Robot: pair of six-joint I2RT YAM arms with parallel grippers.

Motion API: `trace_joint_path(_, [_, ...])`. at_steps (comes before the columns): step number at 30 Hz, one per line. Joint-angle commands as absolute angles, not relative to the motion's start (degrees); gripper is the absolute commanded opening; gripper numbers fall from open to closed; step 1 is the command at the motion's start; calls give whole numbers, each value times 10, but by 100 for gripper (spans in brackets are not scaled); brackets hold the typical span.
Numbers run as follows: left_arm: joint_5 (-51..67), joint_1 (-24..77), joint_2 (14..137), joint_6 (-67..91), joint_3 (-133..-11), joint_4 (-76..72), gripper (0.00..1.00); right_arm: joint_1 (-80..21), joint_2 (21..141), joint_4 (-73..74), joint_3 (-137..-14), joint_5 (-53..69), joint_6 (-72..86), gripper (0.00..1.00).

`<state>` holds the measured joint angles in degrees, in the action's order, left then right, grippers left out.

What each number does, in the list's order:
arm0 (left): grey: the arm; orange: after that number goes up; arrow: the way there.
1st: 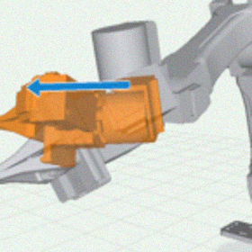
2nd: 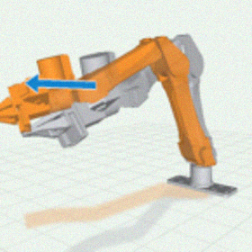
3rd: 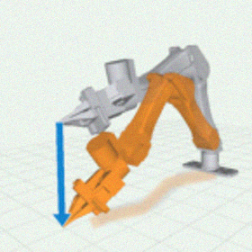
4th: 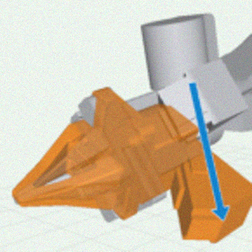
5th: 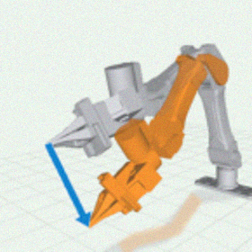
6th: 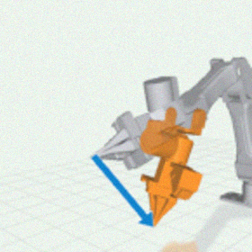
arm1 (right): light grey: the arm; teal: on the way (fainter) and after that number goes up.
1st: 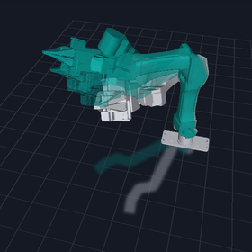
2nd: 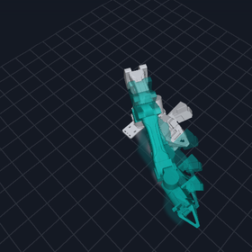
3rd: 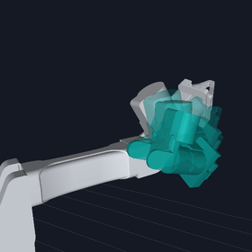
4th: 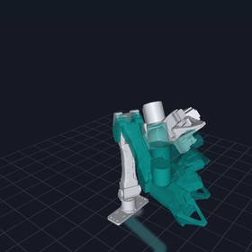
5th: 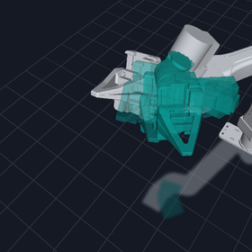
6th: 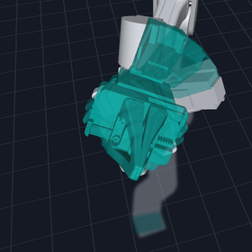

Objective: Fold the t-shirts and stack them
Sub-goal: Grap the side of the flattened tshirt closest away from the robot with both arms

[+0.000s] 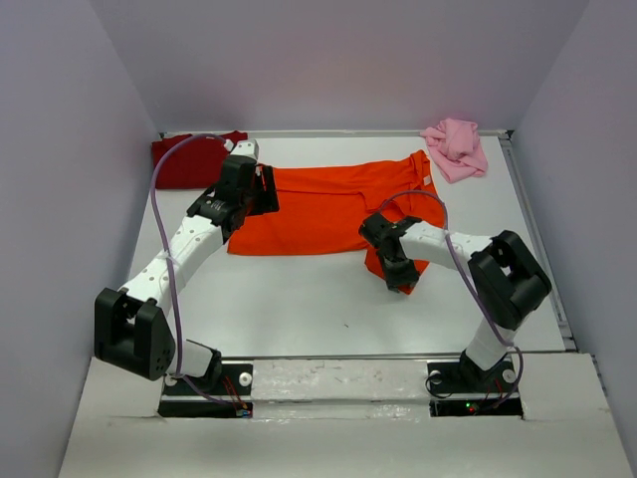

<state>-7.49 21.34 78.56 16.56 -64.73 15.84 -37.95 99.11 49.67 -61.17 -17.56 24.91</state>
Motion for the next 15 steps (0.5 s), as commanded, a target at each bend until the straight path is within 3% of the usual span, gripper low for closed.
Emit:
trace_joint_path(1, [-70,212,759,158,-650,143,75,-383,998,496,-620,-157,237,32])
trace_joint_path(5, [-72,212,760,158,-650,144,75,-383,997,490,-615,-141,233,3])
trace_joint_path(6, [-74,212,759,157,-650,144,75,-383,997,489,-614,-138,231,0])
trace_joint_path(15, [-102,213,764,170,-645,146,75,-383,955,488,-617,-170,233,0])
